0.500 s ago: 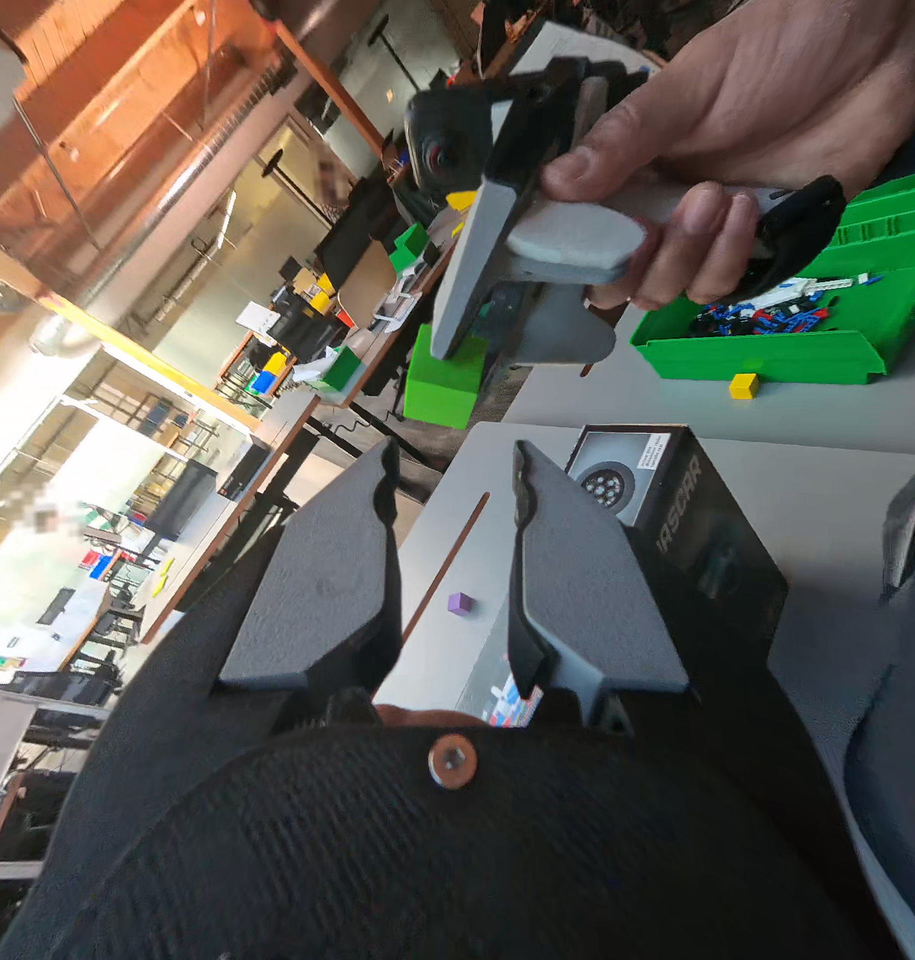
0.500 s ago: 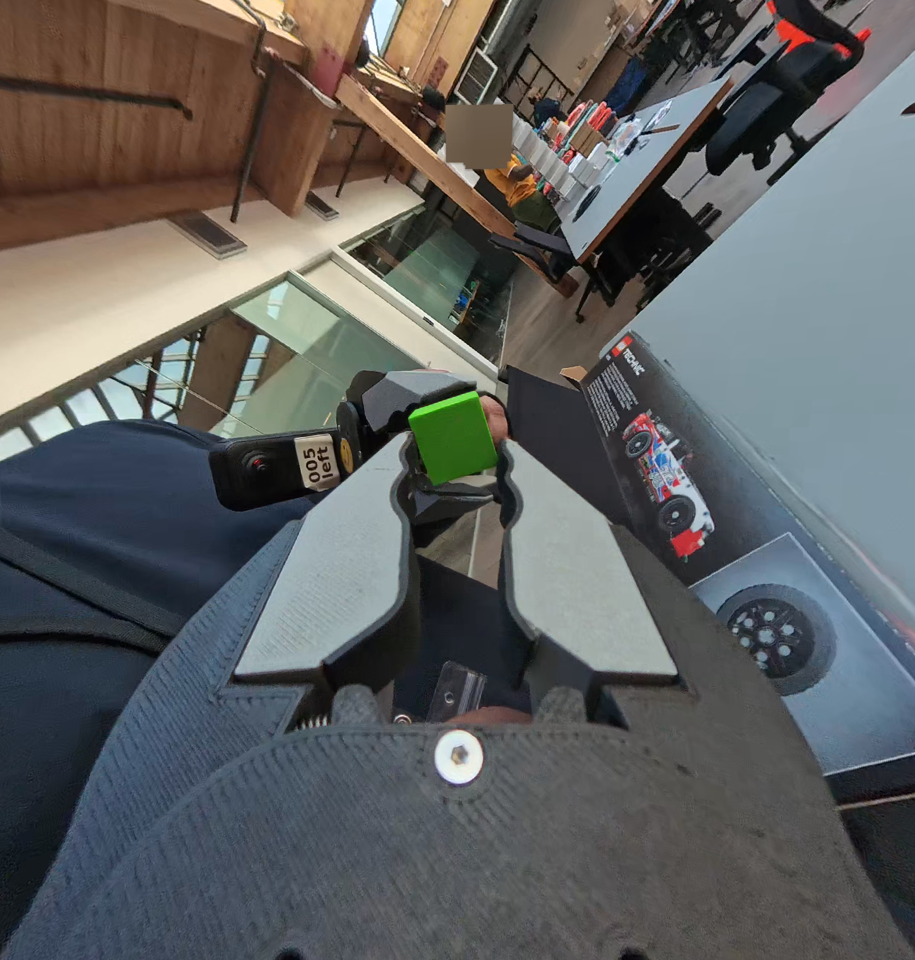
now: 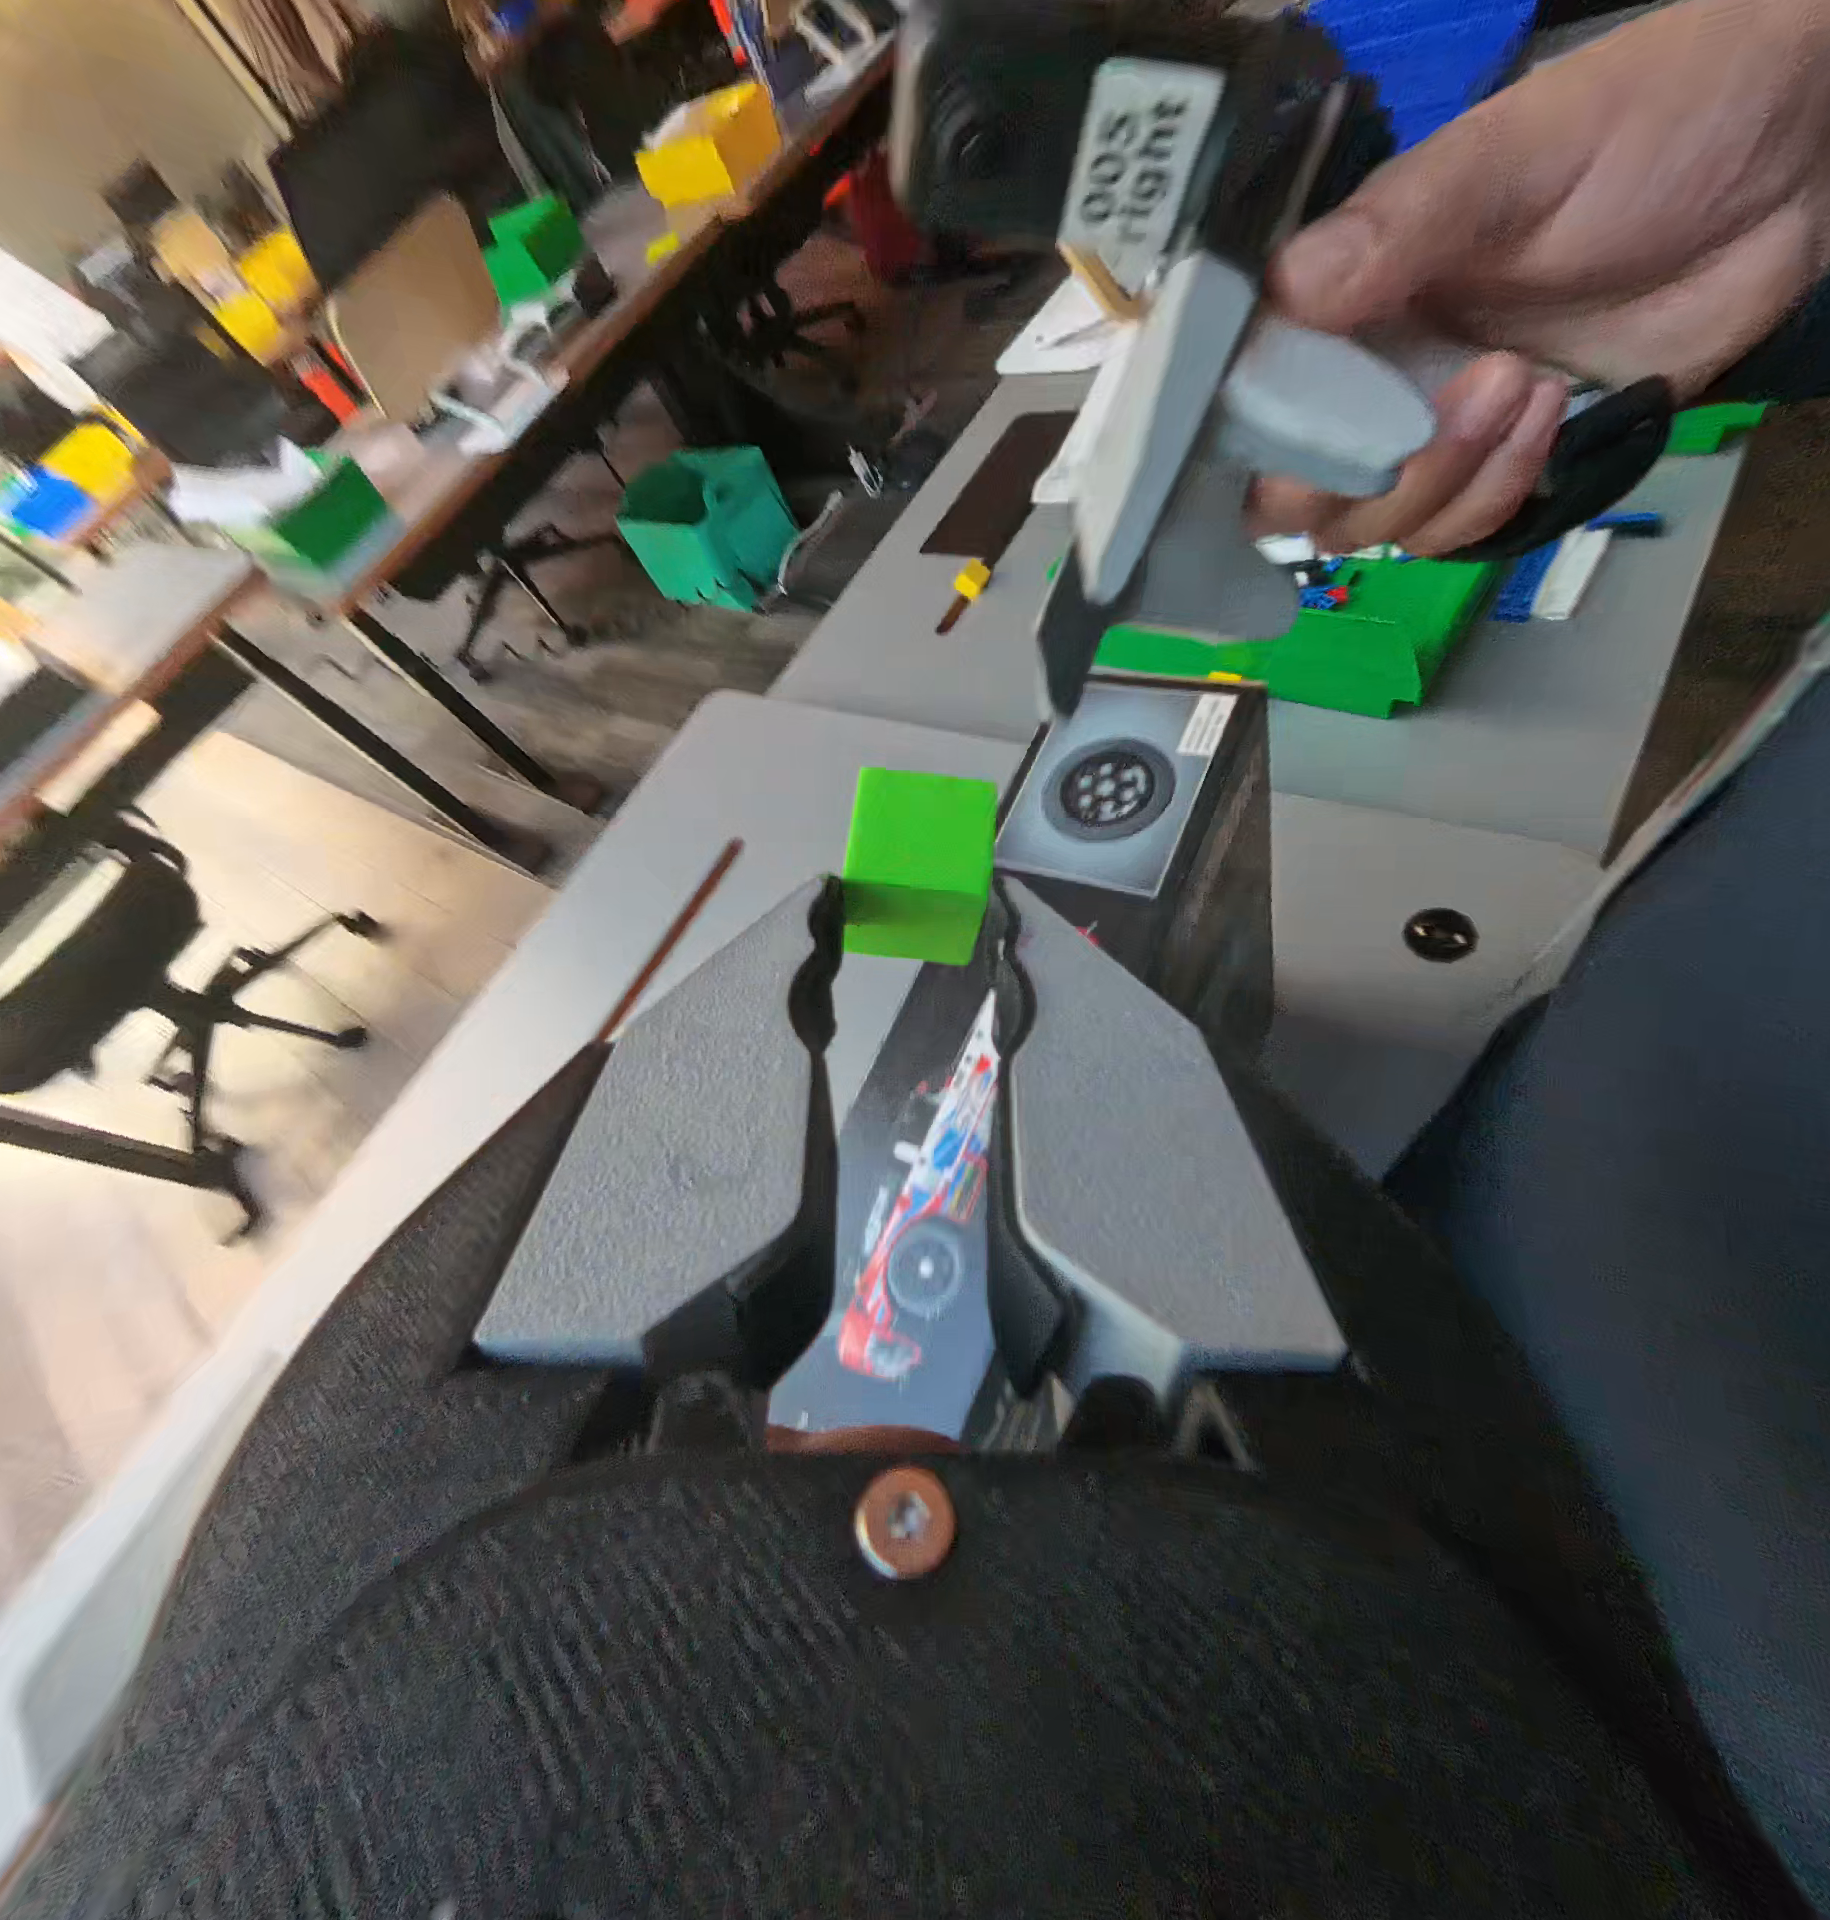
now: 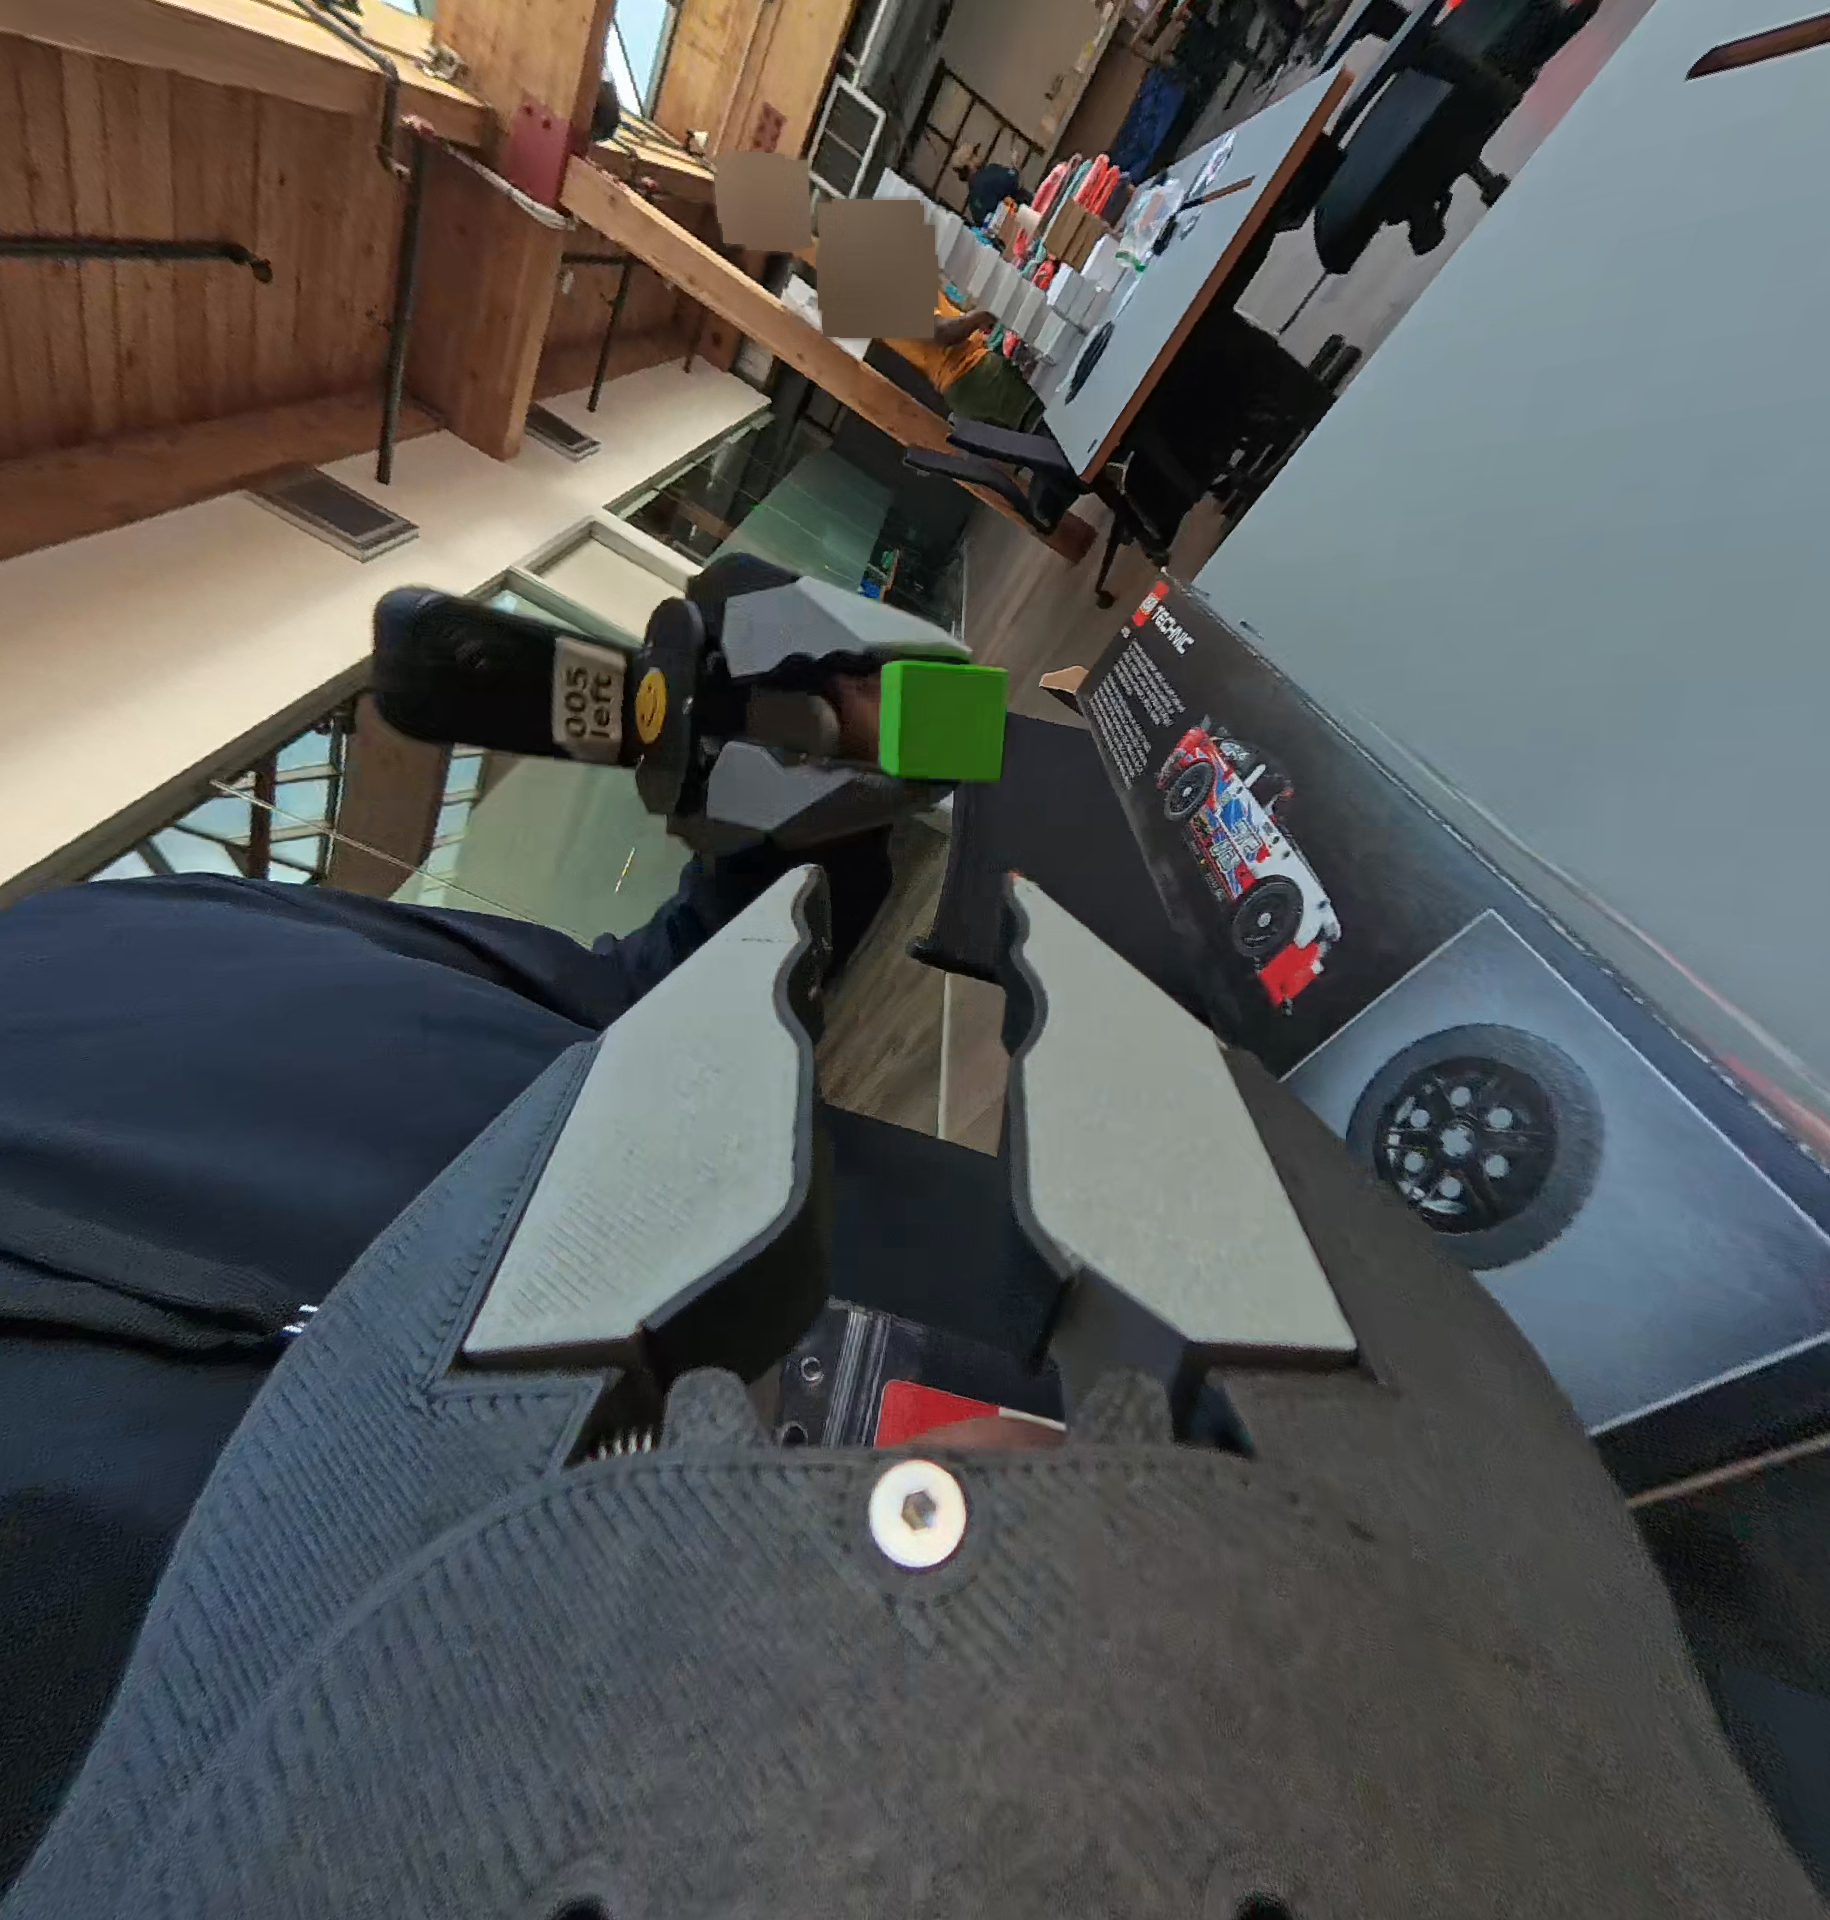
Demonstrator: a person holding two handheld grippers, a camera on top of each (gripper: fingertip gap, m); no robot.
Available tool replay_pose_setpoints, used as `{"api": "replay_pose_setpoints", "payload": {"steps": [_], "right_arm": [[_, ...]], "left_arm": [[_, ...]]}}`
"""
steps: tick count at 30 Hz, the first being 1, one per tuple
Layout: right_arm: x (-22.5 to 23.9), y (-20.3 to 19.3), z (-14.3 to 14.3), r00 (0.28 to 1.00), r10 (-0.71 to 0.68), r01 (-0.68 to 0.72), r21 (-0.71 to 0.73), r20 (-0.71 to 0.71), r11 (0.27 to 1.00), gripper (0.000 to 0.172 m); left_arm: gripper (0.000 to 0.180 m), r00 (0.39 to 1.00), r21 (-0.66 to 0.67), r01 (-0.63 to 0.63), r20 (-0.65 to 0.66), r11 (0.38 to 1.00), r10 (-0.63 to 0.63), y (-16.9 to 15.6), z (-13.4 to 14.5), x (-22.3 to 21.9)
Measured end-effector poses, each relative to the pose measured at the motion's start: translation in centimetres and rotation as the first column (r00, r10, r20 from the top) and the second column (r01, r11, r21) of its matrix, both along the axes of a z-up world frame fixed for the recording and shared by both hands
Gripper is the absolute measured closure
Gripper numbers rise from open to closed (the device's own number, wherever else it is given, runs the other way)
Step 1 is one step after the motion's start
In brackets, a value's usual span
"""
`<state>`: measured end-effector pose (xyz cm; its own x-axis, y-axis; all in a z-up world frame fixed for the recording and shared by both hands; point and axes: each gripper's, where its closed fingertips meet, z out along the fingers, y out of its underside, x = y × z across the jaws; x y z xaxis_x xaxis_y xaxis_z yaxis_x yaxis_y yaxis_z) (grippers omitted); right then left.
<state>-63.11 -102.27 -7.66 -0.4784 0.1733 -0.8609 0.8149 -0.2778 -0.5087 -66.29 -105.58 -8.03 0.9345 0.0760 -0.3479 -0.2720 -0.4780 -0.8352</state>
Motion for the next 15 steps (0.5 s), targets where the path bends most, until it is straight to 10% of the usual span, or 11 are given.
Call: {"api": "replay_pose_setpoints", "payload": {"steps": [4,15], "right_arm": [[0.2,1.3,0.0,1.000,-0.008,0.009,-0.040,0.011,0.999,0.144],[0.9,2.9,-1.3,0.999,-0.044,0.044,0.007,0.006,0.999,0.145]], "left_arm": [[0.156,0.938,-0.034,0.077,0.342,0.996,-0.061,-2.7,-1.7,-0.8],[0.155,0.929,-0.319,0.218,0.357,0.922,-0.097,-6.6,-8.0,-3.3]]}}
